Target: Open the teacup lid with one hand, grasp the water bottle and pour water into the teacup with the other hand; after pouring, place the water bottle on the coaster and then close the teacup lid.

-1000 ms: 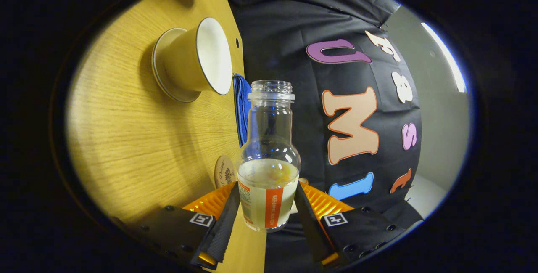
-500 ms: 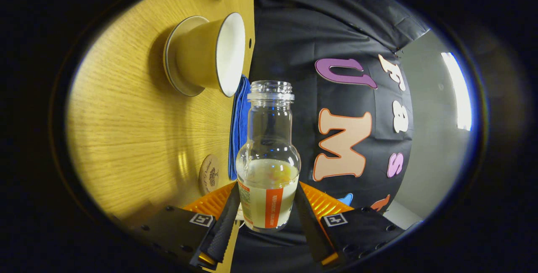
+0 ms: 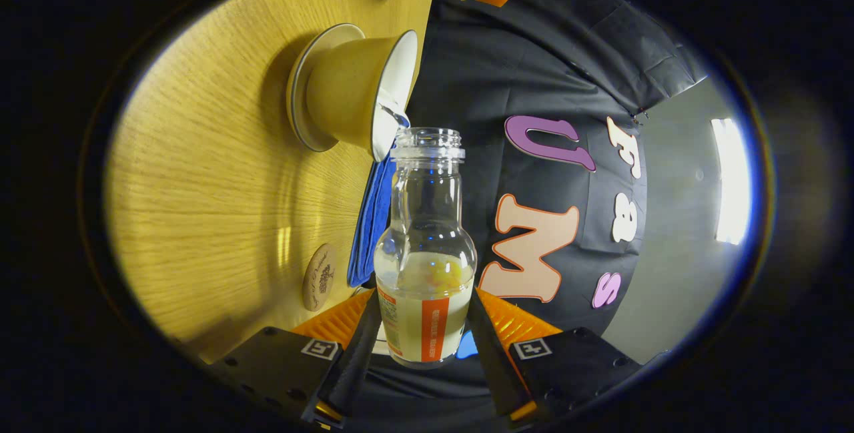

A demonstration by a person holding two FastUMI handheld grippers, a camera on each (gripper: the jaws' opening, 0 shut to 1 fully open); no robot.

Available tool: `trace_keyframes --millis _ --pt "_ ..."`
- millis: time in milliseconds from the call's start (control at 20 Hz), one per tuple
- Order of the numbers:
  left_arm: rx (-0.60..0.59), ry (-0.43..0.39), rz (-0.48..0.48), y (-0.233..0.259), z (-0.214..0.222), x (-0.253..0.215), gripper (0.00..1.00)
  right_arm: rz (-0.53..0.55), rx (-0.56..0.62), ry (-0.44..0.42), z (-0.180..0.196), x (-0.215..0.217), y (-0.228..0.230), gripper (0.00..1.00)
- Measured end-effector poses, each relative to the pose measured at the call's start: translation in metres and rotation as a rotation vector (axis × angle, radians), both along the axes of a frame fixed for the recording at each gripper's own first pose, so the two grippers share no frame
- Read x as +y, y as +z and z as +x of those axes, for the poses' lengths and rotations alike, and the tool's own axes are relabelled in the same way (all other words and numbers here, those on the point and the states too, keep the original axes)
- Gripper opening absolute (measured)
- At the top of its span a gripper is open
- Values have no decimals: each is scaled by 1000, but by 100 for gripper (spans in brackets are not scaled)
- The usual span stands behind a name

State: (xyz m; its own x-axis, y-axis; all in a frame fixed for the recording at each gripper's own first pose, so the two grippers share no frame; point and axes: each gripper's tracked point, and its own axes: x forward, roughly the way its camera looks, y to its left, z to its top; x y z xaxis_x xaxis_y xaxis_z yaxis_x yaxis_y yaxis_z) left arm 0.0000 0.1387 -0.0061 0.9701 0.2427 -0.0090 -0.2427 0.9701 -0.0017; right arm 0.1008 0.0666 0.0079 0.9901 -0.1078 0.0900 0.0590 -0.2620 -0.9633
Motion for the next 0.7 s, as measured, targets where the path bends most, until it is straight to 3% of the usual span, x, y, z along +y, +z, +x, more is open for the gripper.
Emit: trace_keyframes --millis 700 --pt "-4 1 -1 -1 -2 -2 28 -148 -74 55 -9 8 54 79"
